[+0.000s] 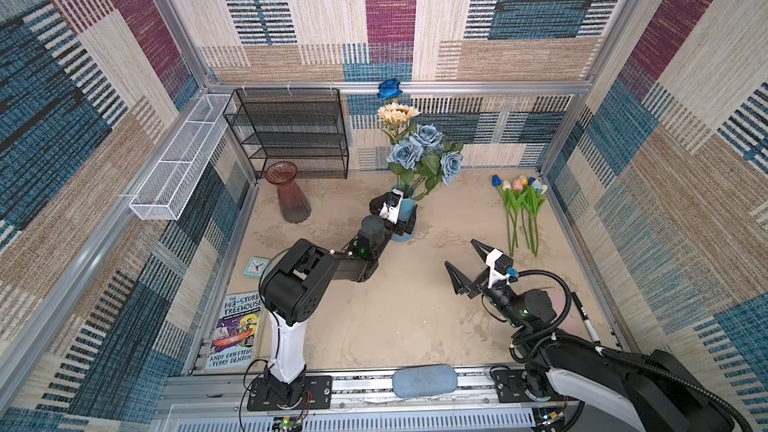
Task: Arrange the flowers into the vase
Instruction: 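Slide the light-blue vase farther from the robot with the left gripper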
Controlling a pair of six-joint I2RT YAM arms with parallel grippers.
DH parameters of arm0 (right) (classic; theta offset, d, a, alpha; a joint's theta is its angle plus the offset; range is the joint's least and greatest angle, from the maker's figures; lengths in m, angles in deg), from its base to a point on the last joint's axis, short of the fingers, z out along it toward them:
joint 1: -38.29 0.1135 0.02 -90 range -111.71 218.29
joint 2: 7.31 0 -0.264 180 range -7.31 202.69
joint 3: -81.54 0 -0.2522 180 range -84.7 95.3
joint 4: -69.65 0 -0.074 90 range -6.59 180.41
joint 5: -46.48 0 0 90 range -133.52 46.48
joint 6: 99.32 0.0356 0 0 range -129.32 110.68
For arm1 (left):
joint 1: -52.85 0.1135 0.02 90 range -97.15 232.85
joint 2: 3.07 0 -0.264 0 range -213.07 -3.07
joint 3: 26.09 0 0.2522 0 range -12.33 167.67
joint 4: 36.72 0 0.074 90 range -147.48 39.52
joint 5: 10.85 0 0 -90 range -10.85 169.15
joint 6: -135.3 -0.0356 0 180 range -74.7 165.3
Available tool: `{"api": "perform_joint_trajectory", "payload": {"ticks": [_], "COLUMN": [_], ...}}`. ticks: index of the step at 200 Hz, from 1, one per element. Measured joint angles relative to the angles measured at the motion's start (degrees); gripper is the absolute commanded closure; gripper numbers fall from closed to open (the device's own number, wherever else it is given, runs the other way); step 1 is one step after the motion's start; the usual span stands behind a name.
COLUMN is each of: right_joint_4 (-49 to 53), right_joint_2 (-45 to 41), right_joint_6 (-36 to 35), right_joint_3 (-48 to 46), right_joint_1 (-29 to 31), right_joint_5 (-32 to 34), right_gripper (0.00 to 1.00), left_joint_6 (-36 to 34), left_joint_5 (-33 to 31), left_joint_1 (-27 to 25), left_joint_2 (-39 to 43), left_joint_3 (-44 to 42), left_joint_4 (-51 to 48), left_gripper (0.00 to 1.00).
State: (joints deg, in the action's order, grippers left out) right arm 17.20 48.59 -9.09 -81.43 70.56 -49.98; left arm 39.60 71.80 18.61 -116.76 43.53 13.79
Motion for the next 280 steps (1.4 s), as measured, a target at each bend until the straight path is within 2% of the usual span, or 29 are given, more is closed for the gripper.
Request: {"api": "perform_joint_trajectory", "payload": {"ticks": [24, 57, 94, 109, 127, 142, 179, 193, 206, 223, 280], "right_joint_4": [0.00, 0.02, 0.07, 0.07, 0.09, 0.09, 0.09, 0.09, 0.09, 0.09, 0.11], "right_joint_2": [0.00, -0.09, -0.02, -0.09, -0.15, -0.17, -0.20, -0.20, -0.20, -0.20, 0.37], "right_joint_6": [0.22, 0.44, 0.63, 0.63, 0.63, 0.63, 0.63, 0.63, 0.66, 0.81, 0.81], "right_joint_3": [0.00, 0.00, 0.11, 0.11, 0.11, 0.11, 0.11, 0.11, 0.11, 0.11, 0.22], "right_joint_1": [0.00, 0.00, 0.00, 0.00, 0.00, 0.00, 0.00, -0.04, -0.02, -0.02, -0.02], "right_joint_5": [-0.02, -0.02, -0.04, -0.02, -0.02, -0.02, -0.02, -0.02, -0.02, -0.02, -0.02], "right_gripper": [0.00, 0.00, 0.01, 0.00, 0.01, 0.00, 0.00, 0.00, 0.00, 0.00, 0.00], "left_joint_6": [1.11, 2.75, 4.42, 4.44, 4.39, 4.37, 3.93, 3.65, 3.32, 2.67, 1.95], "left_joint_5": [0.37, 2.05, 3.43, 3.80, 4.55, 4.79, 6.21, 6.45, 6.75, 7.45, 5.92], "left_joint_1": [0.37, 1.07, 1.64, 1.81, 1.88, 1.92, 1.97, 1.97, 1.97, 1.97, 1.27], "left_joint_2": [-1.31, -3.02, -5.18, -5.81, -6.23, -6.34, -6.49, -6.56, -6.69, -6.97, -8.81], "left_joint_3": [1.11, 2.56, 3.93, 4.07, 4.37, 4.42, 4.33, 4.24, 4.15, 4.13, 5.84], "left_joint_4": [0.20, 1.20, 3.37, 4.50, 5.07, 5.38, 5.99, 6.32, 6.78, 7.54, 9.60], "left_gripper": [0.00, 0.05, 0.14, 0.23, 0.24, 0.32, 0.43, 0.54, 0.58, 0.72, 0.86]}}
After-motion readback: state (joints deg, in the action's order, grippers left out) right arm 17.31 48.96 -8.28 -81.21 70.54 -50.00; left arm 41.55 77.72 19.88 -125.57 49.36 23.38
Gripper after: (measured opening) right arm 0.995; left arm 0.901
